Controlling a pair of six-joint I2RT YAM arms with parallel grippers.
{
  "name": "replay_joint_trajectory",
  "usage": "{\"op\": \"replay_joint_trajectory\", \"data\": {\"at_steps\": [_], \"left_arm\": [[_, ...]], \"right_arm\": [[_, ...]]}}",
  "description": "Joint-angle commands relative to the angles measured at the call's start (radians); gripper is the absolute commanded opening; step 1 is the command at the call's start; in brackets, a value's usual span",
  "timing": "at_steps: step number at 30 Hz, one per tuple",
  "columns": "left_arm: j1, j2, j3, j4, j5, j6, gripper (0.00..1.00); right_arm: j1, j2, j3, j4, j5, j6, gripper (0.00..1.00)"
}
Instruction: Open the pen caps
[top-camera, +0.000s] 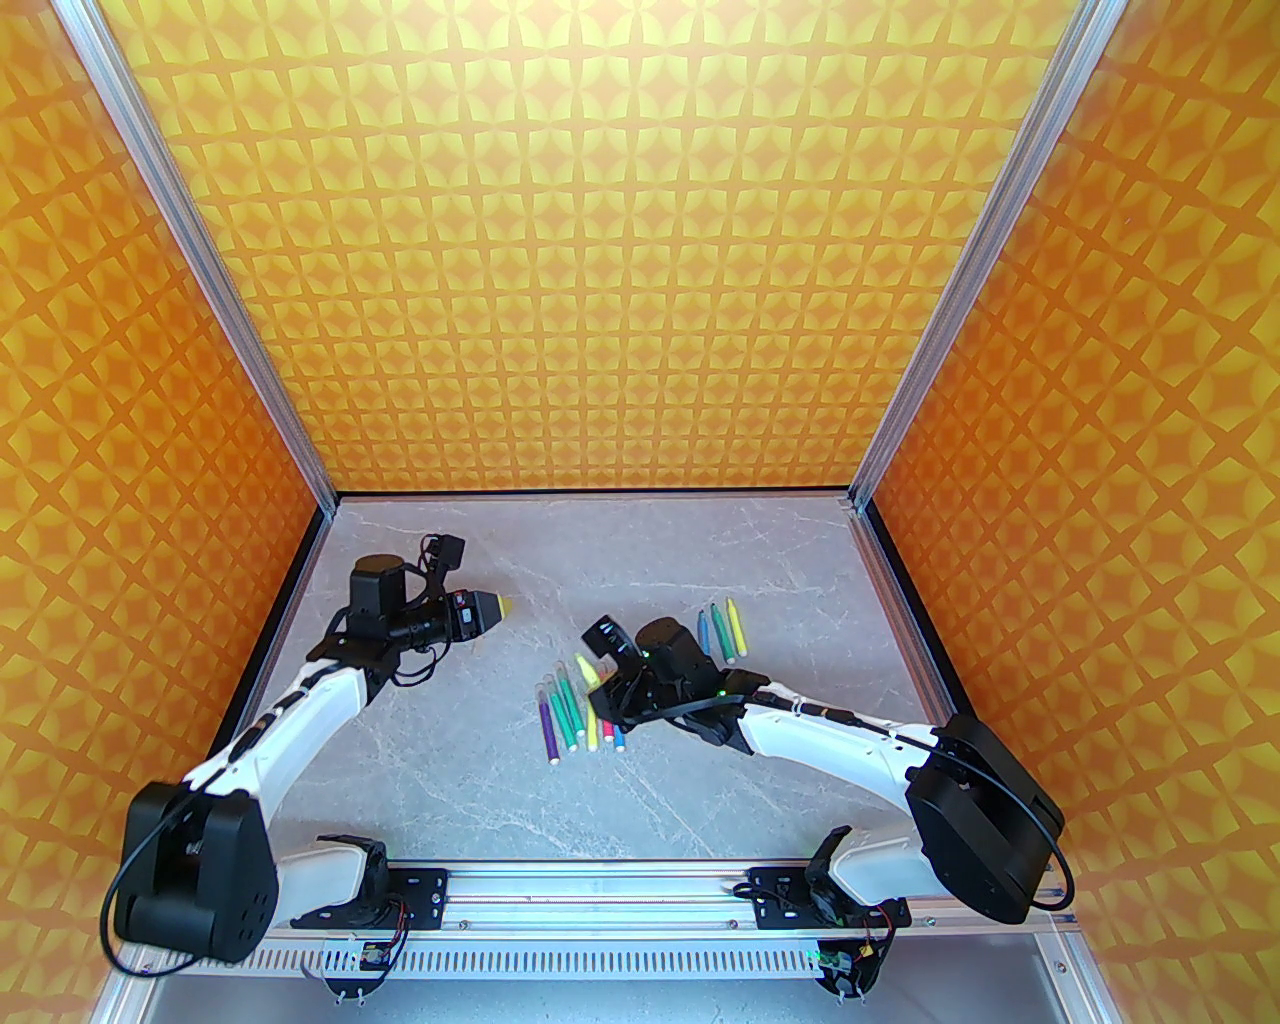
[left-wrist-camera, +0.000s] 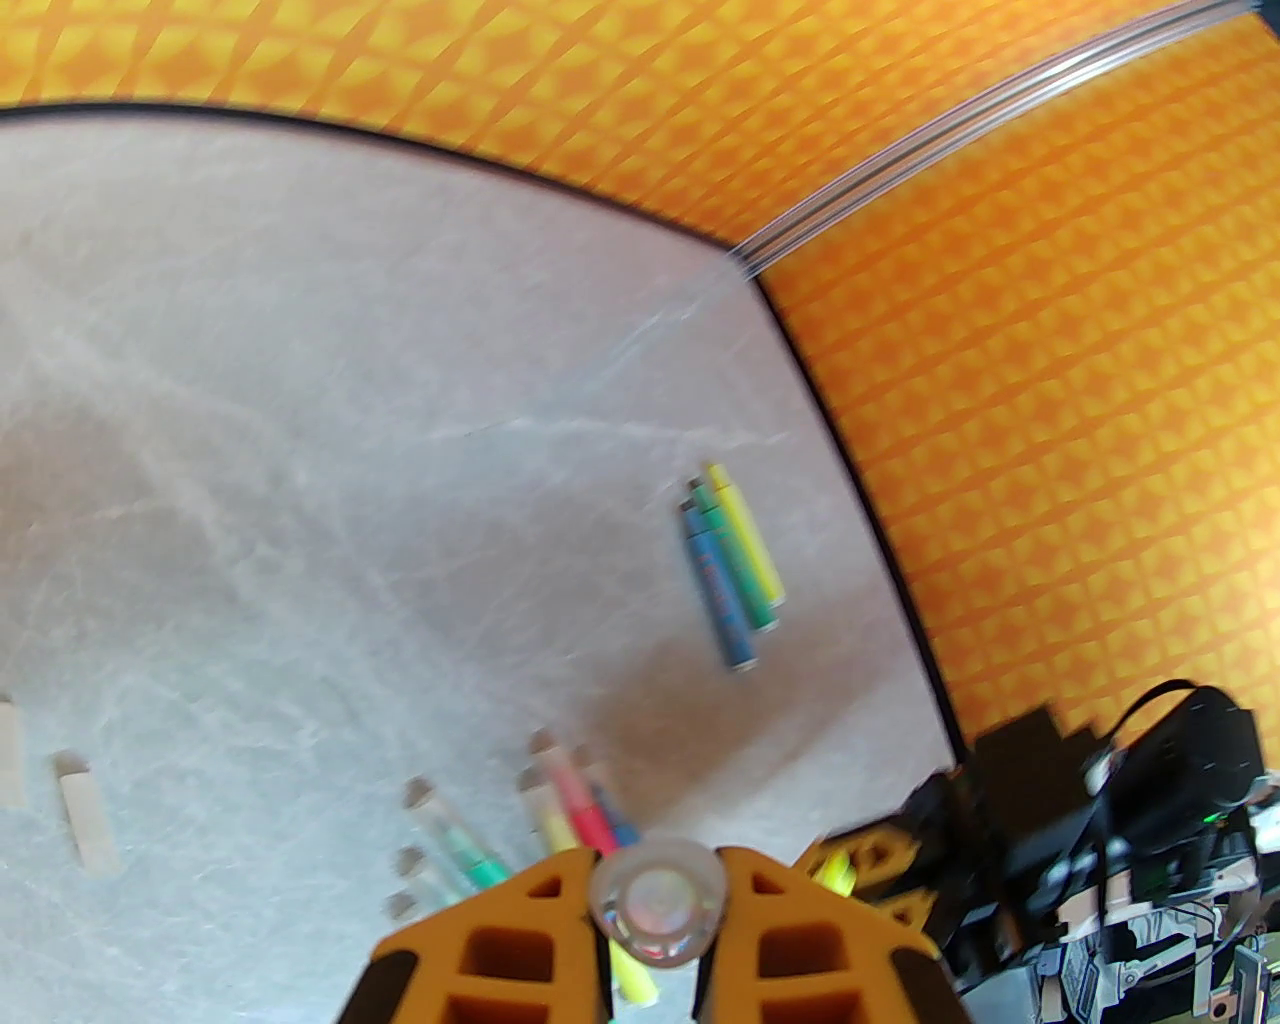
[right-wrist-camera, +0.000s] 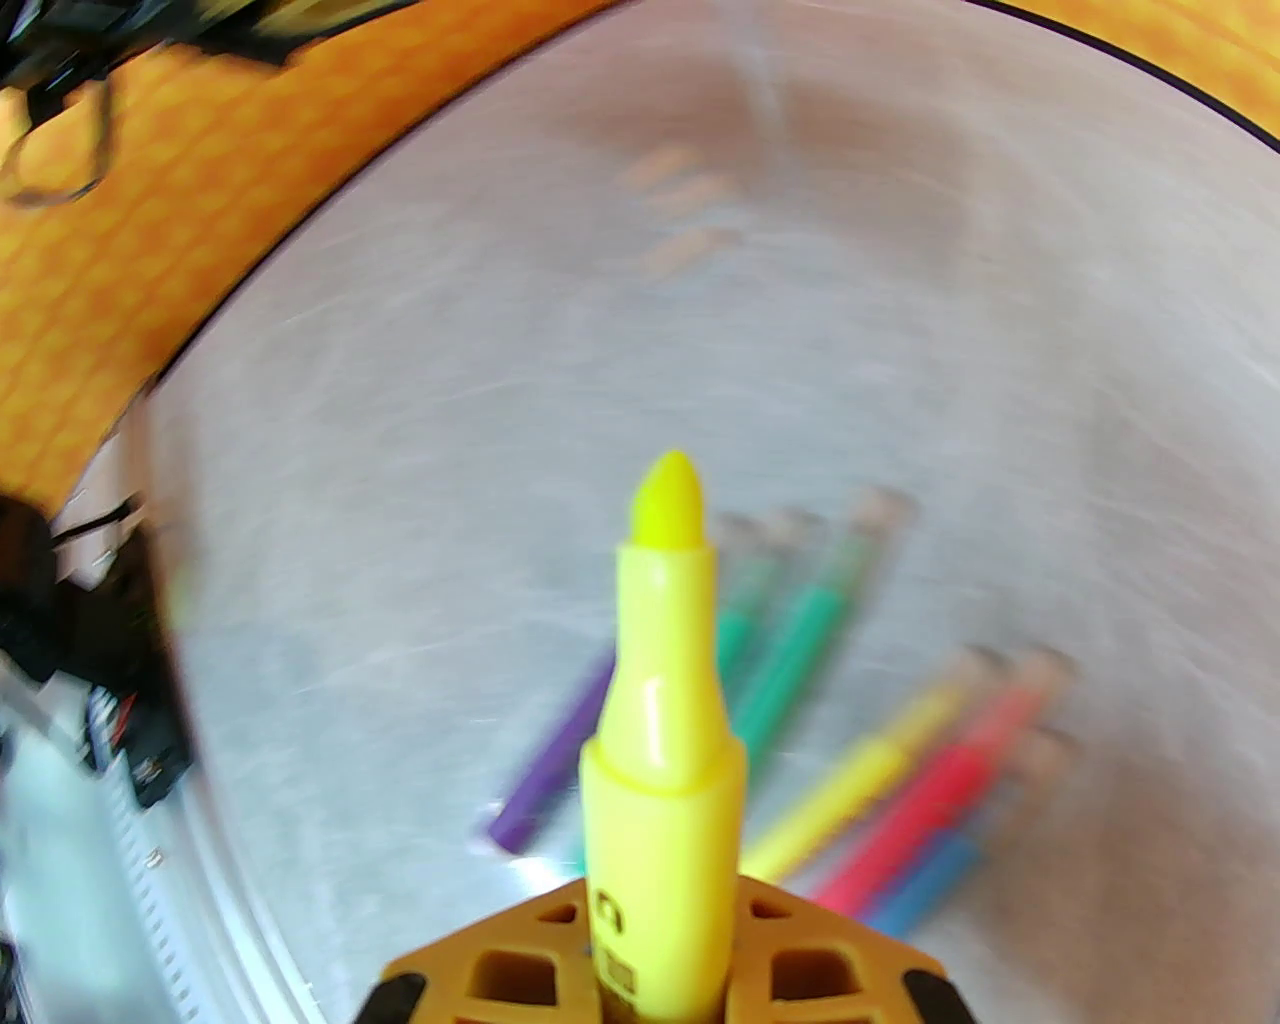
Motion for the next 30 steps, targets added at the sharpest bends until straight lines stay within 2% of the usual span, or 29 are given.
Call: {"op": "replay_joint_trajectory", "data": {"at_steps": [1,8,15,26,30], "left_arm": [[0.006,0.068,0.066,-0.147,-0.051,0.093,0.00],[-0.031,0.224,0.173,-0.359,-0.253,0.173,0.00],[-0.055,0.334,0.233,-0.475,-0.411,0.194,0.00],[-0.075,0.427,0.283,-0.530,-0.483,0.215,0.00],[-0.081,0.459,0.305,-0.547,-0.498,0.220,0.01]], "right_arm": [[-0.061,0.033,0.046,-0.057,0.135,0.055,0.00],[-0.166,0.137,0.142,-0.205,0.309,0.118,0.00],[-0.233,0.239,0.184,-0.276,0.385,0.191,0.00],[-0.238,0.350,0.239,-0.308,0.463,0.196,0.00],[-0.240,0.370,0.261,-0.325,0.472,0.192,0.06]]}}
